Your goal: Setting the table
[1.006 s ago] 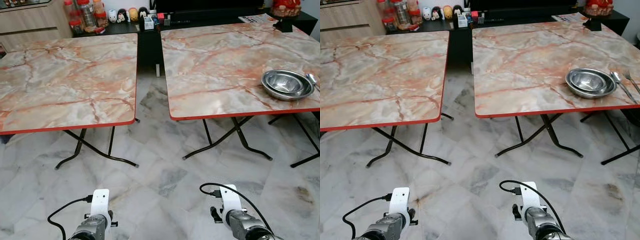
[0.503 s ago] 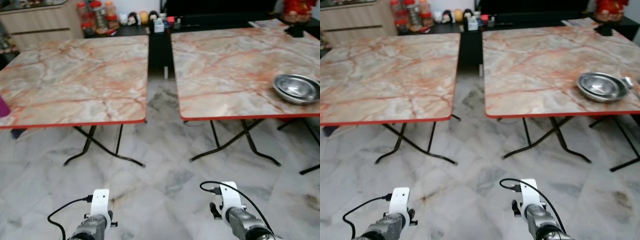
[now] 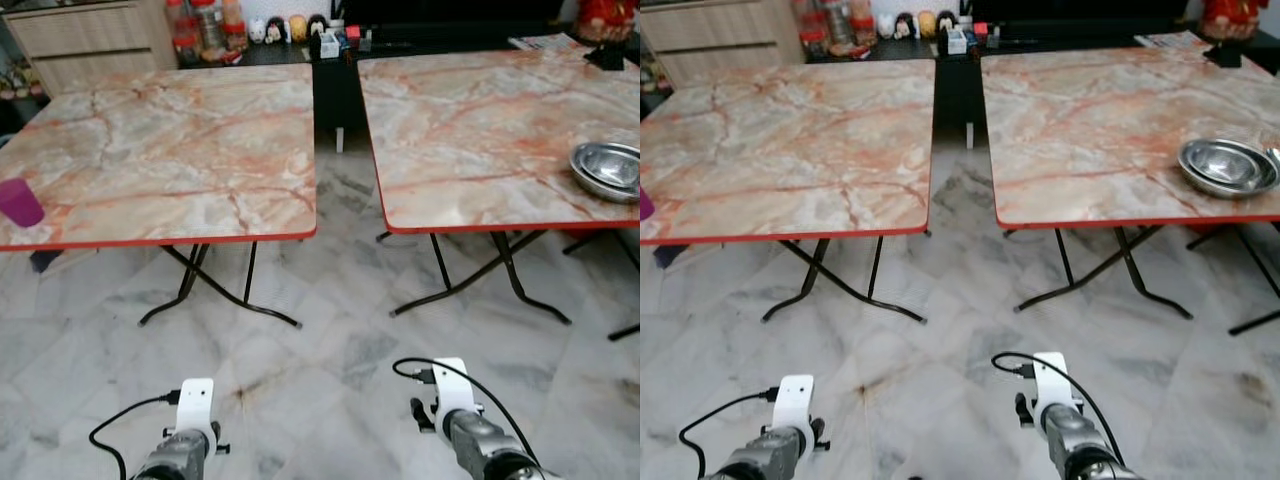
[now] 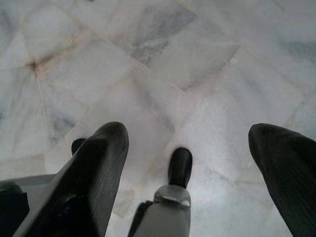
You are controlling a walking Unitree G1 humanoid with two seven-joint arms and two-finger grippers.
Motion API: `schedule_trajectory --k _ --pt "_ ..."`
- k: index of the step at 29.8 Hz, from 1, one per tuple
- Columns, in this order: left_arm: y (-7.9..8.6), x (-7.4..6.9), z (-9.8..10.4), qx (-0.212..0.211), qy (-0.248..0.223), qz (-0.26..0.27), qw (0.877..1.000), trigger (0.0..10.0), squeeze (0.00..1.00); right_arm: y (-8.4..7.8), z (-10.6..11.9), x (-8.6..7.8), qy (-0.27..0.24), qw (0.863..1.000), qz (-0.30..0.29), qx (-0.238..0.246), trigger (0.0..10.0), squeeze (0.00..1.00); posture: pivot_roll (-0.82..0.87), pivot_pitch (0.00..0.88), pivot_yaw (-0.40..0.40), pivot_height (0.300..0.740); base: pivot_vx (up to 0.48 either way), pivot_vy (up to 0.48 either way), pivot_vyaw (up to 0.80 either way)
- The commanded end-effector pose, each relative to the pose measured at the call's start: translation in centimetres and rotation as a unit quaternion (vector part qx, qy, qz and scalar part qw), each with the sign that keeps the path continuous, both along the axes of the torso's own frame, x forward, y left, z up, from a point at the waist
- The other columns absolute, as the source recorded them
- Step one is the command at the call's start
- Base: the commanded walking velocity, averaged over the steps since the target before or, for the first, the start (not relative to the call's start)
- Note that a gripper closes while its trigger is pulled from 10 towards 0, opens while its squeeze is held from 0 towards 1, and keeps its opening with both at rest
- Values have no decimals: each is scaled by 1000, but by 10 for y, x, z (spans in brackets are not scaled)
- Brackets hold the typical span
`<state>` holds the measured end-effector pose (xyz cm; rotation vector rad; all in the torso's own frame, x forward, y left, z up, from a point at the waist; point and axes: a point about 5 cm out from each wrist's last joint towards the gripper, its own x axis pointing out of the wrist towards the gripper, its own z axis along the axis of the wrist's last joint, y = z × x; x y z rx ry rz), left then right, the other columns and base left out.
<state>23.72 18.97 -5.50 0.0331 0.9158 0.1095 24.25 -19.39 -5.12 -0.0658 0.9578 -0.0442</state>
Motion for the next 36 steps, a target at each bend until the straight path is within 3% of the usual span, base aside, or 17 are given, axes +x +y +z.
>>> schedule_trajectory --k 1,23,36 --pt "6 -5 -2 12 10 0 1000 10000 0 6 1 2 -6 1000 2 10 10000 0 -83 73 82 740 0 285 0" --pt "8 -8 -4 18 8 -1 1000 10000 0 7 -1 0 -8 1000 9 15 10000 0 -71 24 83 740 0 285 0" --pt "9 -7 -3 20 6 -4 1000 10000 0 8 0 2 -14 1000 5 19 10000 0 -65 39 85 740 0 287 0"
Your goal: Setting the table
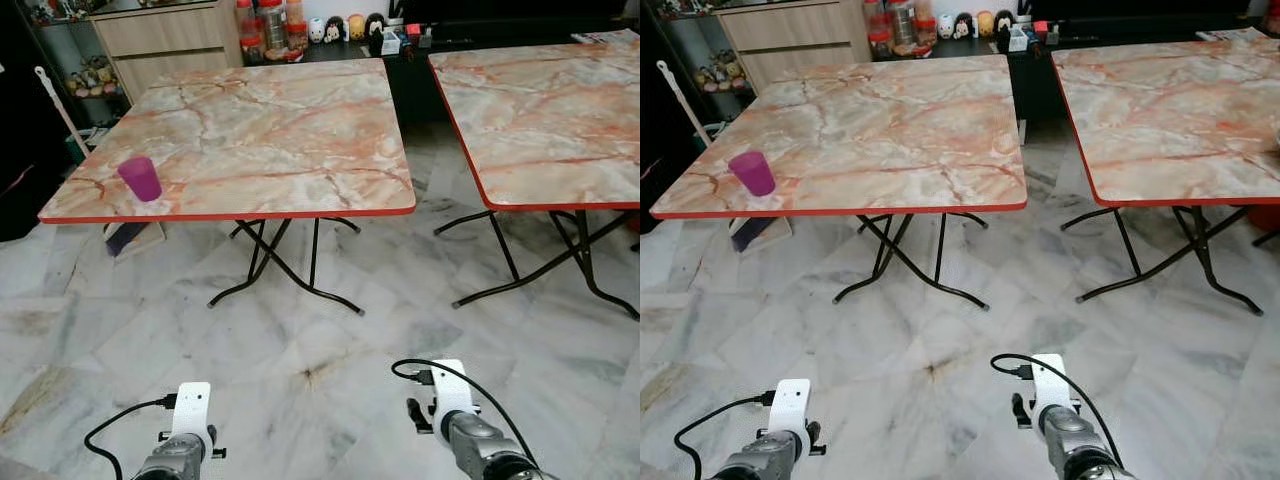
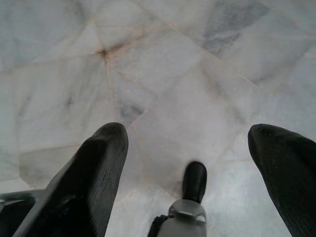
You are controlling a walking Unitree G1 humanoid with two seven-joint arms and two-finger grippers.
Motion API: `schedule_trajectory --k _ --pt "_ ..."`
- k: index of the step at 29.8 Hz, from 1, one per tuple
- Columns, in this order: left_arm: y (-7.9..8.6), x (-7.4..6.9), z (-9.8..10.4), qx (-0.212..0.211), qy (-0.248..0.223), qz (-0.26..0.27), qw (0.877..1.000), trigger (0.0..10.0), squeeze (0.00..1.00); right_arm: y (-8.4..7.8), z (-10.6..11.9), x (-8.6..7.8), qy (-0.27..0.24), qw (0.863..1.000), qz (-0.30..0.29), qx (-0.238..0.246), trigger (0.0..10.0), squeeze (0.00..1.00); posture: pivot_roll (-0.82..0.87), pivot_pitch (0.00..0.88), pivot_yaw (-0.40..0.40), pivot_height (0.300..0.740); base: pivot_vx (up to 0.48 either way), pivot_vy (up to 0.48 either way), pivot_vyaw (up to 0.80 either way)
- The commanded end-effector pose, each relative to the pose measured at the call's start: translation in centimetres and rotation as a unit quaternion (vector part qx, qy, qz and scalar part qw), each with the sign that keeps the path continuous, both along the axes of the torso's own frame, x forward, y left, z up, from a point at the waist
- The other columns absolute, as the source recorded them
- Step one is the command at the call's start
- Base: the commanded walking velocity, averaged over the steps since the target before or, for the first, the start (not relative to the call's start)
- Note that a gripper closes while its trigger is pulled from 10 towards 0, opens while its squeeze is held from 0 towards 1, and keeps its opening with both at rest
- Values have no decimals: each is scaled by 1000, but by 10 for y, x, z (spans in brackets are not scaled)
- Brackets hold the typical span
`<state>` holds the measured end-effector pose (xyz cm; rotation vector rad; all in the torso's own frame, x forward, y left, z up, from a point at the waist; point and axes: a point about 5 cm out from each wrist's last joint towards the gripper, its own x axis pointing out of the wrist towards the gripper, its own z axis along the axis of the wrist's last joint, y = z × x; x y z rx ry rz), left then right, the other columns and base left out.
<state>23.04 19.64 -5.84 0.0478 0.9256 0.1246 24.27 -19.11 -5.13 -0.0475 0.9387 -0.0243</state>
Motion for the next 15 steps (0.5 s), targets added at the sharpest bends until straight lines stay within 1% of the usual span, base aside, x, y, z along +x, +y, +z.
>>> schedule_trajectory --k 1,15 --pt "2 0 1 11 0 -8 1000 10000 0 5 0 2 -5 1000 0 7 10000 0 -65 39 85 740 0 289 0" --pt "2 3 2 13 -3 -7 1000 10000 0 5 2 4 -11 1000 0 9 10000 0 -64 62 89 740 0 297 0"
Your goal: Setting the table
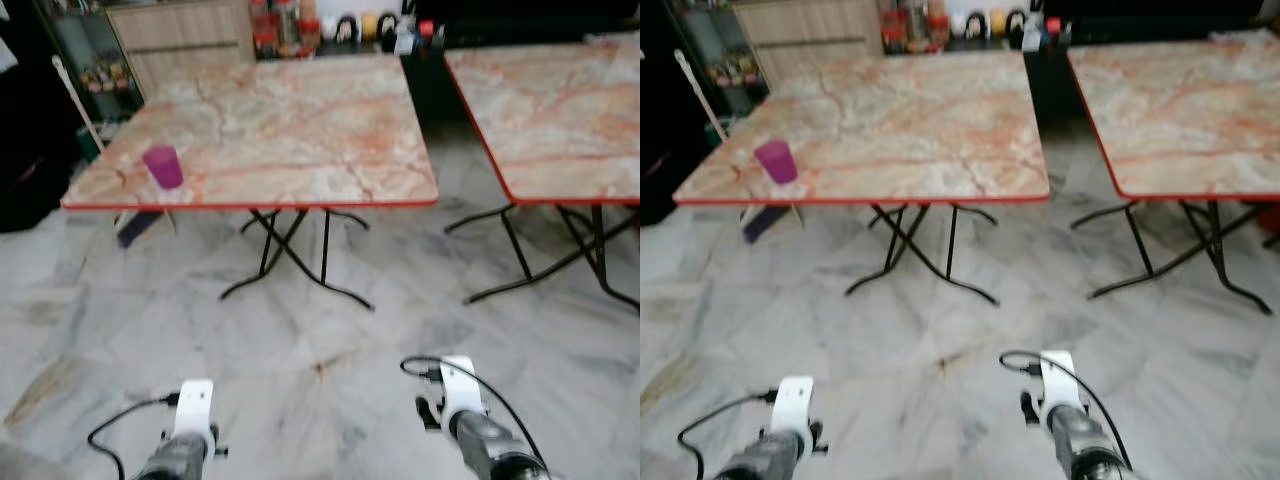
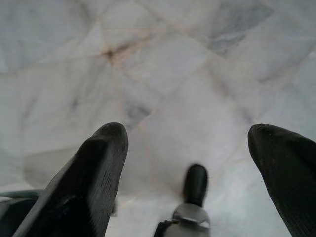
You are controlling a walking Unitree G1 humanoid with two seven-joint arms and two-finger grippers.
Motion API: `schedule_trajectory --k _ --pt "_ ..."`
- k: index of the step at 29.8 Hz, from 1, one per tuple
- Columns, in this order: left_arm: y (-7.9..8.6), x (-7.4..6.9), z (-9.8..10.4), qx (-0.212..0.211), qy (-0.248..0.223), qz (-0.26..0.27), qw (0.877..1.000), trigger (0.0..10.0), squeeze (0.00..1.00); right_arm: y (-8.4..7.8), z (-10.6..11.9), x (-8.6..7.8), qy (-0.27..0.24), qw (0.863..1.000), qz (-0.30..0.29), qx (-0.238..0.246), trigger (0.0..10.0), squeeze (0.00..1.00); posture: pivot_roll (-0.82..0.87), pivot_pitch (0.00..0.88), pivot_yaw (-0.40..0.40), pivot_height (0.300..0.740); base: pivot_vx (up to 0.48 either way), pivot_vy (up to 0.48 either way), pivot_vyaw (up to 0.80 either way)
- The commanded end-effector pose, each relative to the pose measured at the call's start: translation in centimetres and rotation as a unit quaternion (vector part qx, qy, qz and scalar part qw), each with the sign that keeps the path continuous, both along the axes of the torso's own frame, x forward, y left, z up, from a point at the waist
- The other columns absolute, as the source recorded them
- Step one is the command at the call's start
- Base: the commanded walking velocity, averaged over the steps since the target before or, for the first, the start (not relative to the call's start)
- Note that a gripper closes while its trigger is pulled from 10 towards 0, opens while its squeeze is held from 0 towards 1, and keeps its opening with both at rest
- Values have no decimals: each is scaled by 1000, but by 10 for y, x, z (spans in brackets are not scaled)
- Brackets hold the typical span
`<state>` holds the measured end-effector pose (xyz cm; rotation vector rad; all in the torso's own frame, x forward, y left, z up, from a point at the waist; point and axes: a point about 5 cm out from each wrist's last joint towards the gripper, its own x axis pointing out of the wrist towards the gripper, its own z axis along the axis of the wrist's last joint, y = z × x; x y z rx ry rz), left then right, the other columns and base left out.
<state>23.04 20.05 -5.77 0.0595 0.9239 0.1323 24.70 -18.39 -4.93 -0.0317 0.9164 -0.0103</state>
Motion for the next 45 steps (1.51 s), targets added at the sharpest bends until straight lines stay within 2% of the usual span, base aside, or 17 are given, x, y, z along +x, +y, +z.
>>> schedule_trajectory --k 1,45 --pt "-2 3 1 6 -3 -8 1000 10000 0 -2 0 0 0 1000 -3 0 10000 0 -64 62 89 740 0 300 0" --pt "-2 2 1 9 -5 -5 1000 10000 0 -1 0 -1 -2 1000 9 4 10000 0 -56 40 81 740 0 302 0"
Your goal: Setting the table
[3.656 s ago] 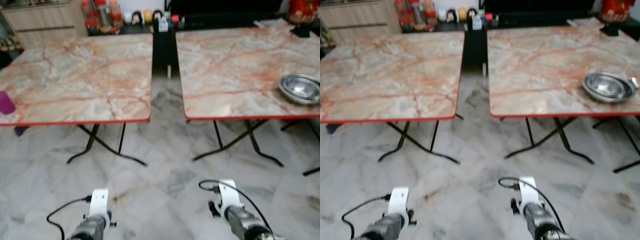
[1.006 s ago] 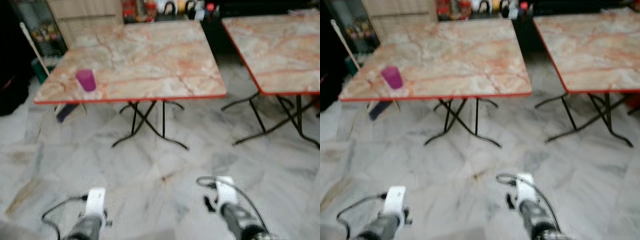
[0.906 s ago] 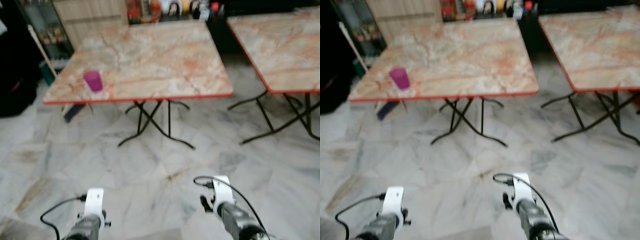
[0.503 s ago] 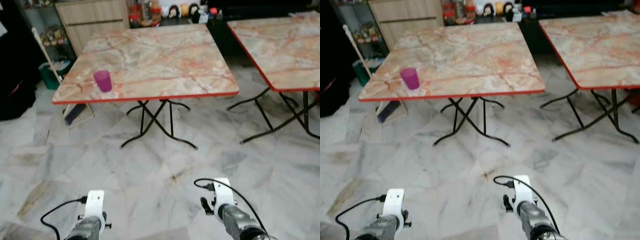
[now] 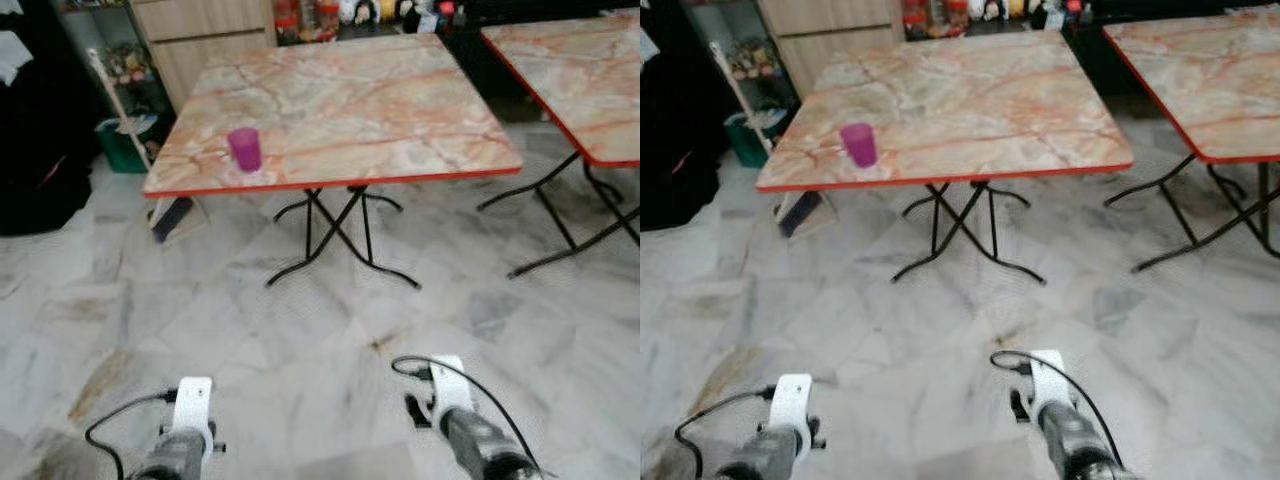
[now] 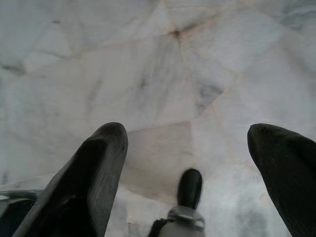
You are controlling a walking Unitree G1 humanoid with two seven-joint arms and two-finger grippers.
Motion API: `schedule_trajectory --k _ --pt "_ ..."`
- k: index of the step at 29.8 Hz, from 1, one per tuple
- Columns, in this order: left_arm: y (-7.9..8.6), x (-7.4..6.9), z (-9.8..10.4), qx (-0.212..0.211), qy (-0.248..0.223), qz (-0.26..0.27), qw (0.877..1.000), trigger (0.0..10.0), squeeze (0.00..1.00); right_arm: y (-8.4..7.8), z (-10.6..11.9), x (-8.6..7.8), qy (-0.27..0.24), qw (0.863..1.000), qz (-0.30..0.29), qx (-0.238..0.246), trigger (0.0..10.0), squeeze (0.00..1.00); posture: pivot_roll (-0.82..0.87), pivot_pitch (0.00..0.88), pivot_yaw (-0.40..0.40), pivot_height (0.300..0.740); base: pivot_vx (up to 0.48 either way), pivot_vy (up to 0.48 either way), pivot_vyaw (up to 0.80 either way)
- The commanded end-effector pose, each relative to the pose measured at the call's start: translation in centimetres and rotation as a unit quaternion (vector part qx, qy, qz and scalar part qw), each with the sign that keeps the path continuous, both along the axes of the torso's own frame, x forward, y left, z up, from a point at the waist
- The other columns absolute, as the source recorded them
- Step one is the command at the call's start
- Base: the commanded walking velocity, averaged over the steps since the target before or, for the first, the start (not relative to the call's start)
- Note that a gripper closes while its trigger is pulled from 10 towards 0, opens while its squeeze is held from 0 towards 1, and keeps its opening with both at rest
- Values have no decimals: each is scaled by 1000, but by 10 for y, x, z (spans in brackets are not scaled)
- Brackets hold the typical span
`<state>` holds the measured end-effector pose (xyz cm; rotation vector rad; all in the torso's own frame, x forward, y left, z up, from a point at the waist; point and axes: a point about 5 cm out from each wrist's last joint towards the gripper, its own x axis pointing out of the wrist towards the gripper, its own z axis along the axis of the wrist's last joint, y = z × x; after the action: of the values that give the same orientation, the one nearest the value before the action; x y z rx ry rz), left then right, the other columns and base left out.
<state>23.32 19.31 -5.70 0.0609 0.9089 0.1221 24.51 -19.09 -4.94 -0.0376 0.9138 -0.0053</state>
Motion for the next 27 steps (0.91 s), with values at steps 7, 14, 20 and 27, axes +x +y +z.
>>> schedule_trajectory --k 7,14,20,27 --pt "5 -1 0 10 1 1 1000 10000 0 6 0 2 -2 1000 5 6 10000 0 -55 39 78 740 0 305 0" --pt "5 1 1 10 -8 0 1000 10000 0 6 0 2 -2 1000 5 7 10000 0 -54 39 78 740 0 84 0" --pt "4 2 2 4 -12 -2 1000 10000 0 5 1 2 -5 1000 3 10 10000 0 -57 55 77 740 0 0 0" --pt "4 2 2 7 -14 0 1000 10000 0 5 1 3 -6 1000 2 10 10000 0 -58 55 77 740 50 0 0"
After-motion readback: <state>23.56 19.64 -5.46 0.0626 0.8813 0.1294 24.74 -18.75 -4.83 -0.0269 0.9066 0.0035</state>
